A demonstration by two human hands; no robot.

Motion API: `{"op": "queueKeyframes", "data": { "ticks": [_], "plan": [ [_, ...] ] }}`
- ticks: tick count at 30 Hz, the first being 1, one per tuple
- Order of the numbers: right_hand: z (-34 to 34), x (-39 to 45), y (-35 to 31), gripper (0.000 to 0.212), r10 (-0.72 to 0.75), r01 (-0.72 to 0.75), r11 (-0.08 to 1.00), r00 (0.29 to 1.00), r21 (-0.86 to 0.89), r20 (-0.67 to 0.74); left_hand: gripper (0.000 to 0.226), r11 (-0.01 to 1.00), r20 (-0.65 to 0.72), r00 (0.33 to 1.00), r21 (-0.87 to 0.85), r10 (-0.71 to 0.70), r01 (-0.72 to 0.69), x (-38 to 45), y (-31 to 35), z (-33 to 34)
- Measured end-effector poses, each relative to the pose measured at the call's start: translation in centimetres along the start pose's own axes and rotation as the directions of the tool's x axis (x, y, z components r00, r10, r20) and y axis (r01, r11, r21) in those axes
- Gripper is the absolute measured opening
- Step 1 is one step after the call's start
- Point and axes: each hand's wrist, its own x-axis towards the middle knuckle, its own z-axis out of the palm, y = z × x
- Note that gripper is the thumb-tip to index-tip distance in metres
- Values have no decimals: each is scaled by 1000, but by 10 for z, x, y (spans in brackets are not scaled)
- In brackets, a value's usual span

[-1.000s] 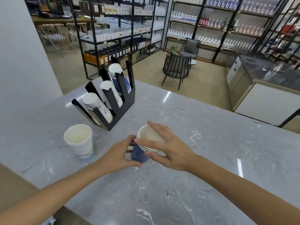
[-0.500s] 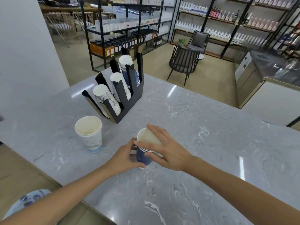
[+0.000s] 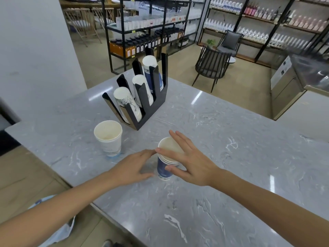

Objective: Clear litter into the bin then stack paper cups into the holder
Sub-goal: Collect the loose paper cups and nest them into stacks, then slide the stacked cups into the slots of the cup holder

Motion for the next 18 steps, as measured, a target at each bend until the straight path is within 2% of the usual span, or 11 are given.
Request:
{"op": "queueKeyframes", "data": {
  "ticks": [3, 6, 10, 14, 18],
  "plan": [
    [-11, 5, -8, 53, -1, 0, 1000, 997, -20, -80, 60, 993, -45, 996, 85, 81, -77, -13, 5, -30],
    [-18, 18, -23, 52, -46, 45, 999, 974, -10, -221, 42, 974, -152, 973, 170, 175, -149, -26, 8, -63],
    [-14, 43, -51, 55, -29, 63, 994, 936, 86, -351, 31, 952, -270, 938, 271, 218, -143, -38, -9, -101],
    [0, 75, -76, 70, 108, -28, 964, 950, 265, -292, 36, 945, -291, 936, 310, 199, -105, -47, -44, -127],
    [35, 106, -92, 82, 255, -131, 886, 939, 444, -232, 38, 950, -234, 958, 298, 168, -94, -54, -76, -143]
  ]
}}
